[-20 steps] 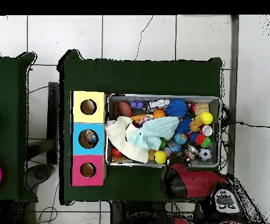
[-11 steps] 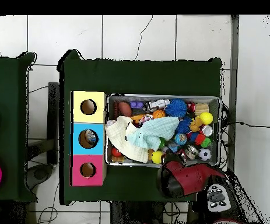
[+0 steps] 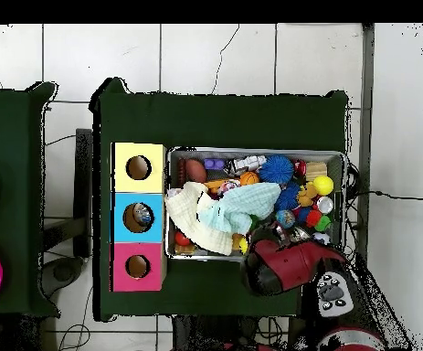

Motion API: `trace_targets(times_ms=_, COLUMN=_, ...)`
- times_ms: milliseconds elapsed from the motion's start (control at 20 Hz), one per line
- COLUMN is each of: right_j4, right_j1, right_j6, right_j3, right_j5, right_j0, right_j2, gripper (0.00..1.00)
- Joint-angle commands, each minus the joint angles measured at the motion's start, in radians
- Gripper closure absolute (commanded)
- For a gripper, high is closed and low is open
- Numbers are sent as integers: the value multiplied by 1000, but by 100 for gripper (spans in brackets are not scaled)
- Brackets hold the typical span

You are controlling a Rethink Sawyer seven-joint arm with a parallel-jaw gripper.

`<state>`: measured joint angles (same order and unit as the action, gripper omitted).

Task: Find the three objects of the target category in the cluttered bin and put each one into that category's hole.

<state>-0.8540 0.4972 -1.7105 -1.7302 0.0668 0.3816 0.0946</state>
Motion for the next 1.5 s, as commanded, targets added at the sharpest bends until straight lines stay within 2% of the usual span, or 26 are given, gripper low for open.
trace_targets(times_ms=50, right_j4=-65, right_j1=-134, right_j6=37, right_j3=102, right_j5=-103, right_j0=0, right_j2=-169, gripper=0)
trace_targets(times_ms=300, right_j4=-46, right_j1=-194, right_j6=21, right_j3=143, right_j5=-123, right_j0=32, right_j2=-195, gripper=0)
trace_targets(times_ms=650, right_j4=-16, right_j1=-223, right_j6=-46, right_j3=182, right_j5=-87, right_j0=-31, right_j2=-118, gripper=0)
trace_targets(times_ms=700, right_j4=-1, right_j1=-228, right_j6=-70, right_j3=187, right_j5=-70, right_j0=-47, right_j2=-93, gripper=100)
trace_targets(times_ms=900, right_j4=19, right_j1=-227, right_j6=-91, right_j3=178, right_j5=-68, right_j0=-48, right_j2=-85, gripper=100)
trace_targets(times_ms=1050, right_j4=48, right_j1=-190, right_j6=-108, right_j3=132, right_j5=-92, right_j0=-36, right_j2=-98, gripper=100)
trace_targets(times_ms=1250, right_j4=77, right_j1=-100, right_j6=-107, right_j3=65, right_j5=-142, right_j0=-37, right_j2=-102, gripper=100)
trace_targets(times_ms=1300, right_j4=93, right_j1=-71, right_j6=-95, right_j3=41, right_j5=-181, right_j0=-23, right_j2=-117, gripper=100)
trace_targets(times_ms=1500, right_j4=119, right_j1=23, right_j6=-113, right_j3=-4, right_j5=-205, right_j0=-70, right_j2=-58, gripper=100)
